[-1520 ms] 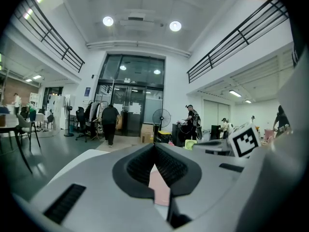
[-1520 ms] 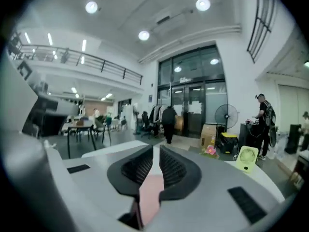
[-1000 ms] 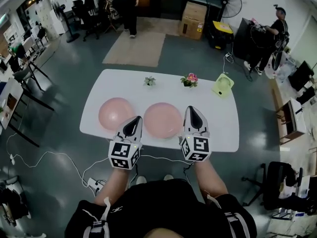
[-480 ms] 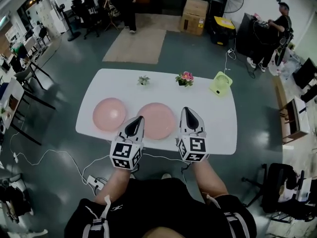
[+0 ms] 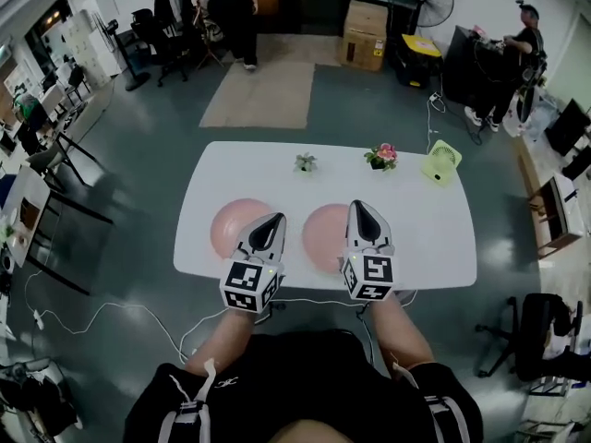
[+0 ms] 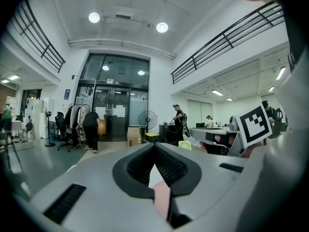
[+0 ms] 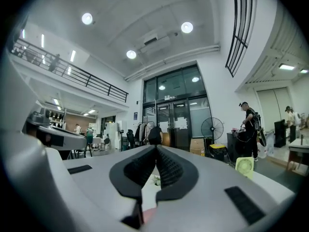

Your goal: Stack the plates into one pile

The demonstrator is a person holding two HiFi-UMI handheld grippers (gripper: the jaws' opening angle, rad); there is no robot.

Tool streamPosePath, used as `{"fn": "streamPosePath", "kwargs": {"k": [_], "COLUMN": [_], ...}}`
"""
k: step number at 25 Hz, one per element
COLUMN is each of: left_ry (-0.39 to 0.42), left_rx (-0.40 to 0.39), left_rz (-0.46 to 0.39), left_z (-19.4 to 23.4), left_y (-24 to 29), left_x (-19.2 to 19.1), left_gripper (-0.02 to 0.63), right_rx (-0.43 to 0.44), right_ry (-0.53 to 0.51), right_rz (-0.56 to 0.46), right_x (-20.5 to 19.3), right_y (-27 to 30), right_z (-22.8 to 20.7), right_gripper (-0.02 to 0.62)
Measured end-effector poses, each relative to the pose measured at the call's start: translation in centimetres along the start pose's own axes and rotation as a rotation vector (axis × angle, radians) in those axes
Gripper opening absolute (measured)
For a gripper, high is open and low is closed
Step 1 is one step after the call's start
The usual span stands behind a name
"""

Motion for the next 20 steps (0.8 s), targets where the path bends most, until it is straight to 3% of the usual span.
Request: {"fn": "streamPosePath", "kwargs": {"k": [5,9,14,20], "left_ry": [-0.026,-0.017,-0.040,-0.051], "left_rx": [-0.055,-0.069,-0.029,-0.020], "left_rz": [0.016,0.024,0.019,0.021], "left_z": [13.7,21.8,26.1,27.3], "left_y": [-6.7,-12.1,-17.5,-21.3], "left_x": [0.6,1.6,1.8,2.1], "left_gripper": [0.012,0.012,0.012,0.012], "right_rx": [-0.101,-0.140,-0.108,-0.108], "right_ry": [0.065,0.086,0.062,0.039], "right_rz": [0.038,0.065,0.063,0.050], "right_x": [-2.0,-2.5,-1.8,-1.5], "right_y": [2.8,3.8,3.9,3.2], "right_z": [13.8,23.4,29.7,33.1], "right_gripper": [0.015,0.015,0.015,0.016]}}
Point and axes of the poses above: the fingertips, and each gripper's own axes: y forward along the fingers, z to its left, x out of its top, the point moved 8 cm from there along -y, backward along the fingers, and after that the axes turned 13 degrees about -z, right-handed, at the moved point
